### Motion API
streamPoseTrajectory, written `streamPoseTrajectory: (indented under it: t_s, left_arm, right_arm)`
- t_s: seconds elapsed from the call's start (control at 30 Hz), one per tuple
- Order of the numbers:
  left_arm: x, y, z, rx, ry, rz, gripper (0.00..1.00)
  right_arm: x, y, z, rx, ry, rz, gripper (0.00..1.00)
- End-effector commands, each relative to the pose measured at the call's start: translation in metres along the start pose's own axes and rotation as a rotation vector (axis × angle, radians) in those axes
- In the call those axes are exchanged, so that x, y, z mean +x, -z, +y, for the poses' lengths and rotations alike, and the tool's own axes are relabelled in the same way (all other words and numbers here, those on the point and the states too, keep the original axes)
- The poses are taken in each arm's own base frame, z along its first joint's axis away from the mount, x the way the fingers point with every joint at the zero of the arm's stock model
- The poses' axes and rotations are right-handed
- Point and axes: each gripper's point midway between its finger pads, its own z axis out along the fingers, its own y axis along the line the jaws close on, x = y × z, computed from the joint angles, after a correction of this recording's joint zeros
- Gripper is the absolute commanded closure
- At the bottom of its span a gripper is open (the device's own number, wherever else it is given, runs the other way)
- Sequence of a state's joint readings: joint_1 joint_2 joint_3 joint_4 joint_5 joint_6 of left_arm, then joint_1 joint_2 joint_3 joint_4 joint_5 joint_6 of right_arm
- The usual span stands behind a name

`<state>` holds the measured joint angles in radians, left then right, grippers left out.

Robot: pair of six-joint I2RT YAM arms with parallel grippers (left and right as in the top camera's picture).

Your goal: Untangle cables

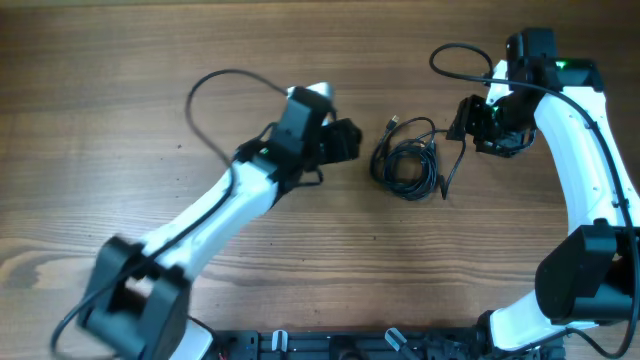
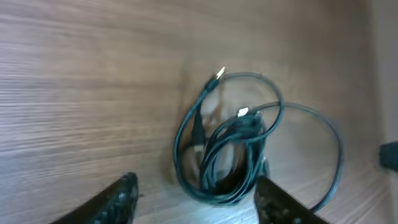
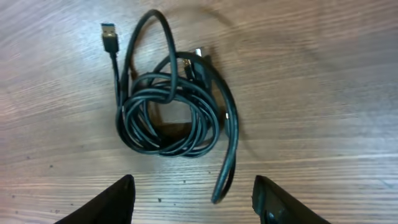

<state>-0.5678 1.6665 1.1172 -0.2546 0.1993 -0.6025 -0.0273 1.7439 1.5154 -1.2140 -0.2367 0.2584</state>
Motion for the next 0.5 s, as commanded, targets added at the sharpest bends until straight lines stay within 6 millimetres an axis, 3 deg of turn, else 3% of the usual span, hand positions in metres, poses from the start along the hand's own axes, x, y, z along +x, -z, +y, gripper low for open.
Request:
streamPoseTrajectory:
  t_s: [0.0, 0.13, 0.27, 0.47]
  left_arm:
    - [-0.012, -0.032, -0.038, 0.067, -0.279, 0.087, 0.36]
    - [0.002, -0.064, -0.060, 0.098, -0.506, 0.126, 0.31]
    - [0.028, -0.094, -0.042, 0.092, -0.644, 0.200, 0.34]
    - [0.052, -0.109, -0.039, 0.156, -0.734, 0.273, 0.37]
  right_arm:
    - [-0.006, 0.008, 0.011, -0.042, 0.035, -0.024, 0.37]
    - [-0.006, 0.008, 0.011, -0.041, 0.062, -0.025, 0.36]
    - [-0.006, 0.008, 0.011, -0.041, 0.061, -0.025, 0.32]
    - [-0.006, 0.008, 0.011, -0.041, 0.061, -0.025, 0.30]
